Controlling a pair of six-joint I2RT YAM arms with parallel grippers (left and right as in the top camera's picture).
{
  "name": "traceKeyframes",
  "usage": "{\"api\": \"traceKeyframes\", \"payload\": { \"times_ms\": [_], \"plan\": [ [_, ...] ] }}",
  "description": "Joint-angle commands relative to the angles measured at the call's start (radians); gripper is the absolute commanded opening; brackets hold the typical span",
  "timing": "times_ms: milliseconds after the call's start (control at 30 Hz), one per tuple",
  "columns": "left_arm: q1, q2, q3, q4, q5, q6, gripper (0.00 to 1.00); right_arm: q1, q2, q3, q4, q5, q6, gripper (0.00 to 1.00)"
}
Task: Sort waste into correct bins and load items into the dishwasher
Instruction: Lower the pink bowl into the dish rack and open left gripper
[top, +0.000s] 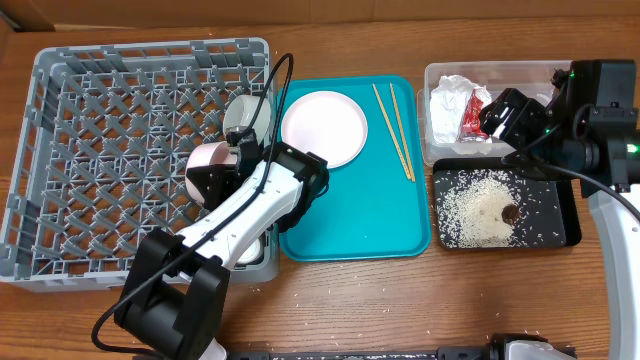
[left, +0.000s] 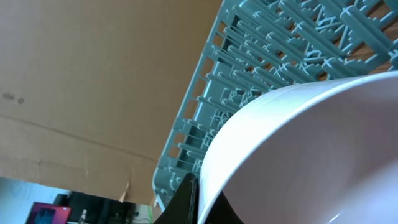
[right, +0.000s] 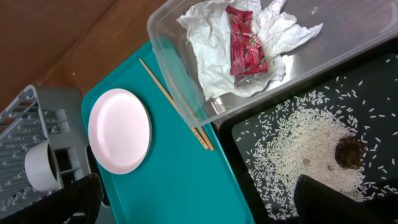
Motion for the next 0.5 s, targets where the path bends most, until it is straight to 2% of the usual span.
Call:
{"api": "traceKeyframes", "payload": {
  "times_ms": [0, 100, 200, 467],
  "plan": [
    [0.001, -0.001, -0.006, 0.005, -0.012, -0.043, 0.04, -0.002, -0.001, 0.008, 0.005, 0.011, -0.003, 1.0],
    [-0.002, -0.001, -0.006, -0.02, -0.089, 0.006, 0.04, -0.002, 0.0, 0.008, 0.005, 0.011, -0.003, 1.0],
    [-0.023, -0.001, -0.006, -0.065, -0.175, 0.006, 0.04, -0.002, -0.001, 0.008, 0.005, 0.011, -0.003, 1.0],
    [-0.051, -0.001, -0.006, -0.039, -0.177, 0.006, 0.04, -0.002, 0.0, 0.008, 0.005, 0.011, -0.003, 1.0]
  ]
}}
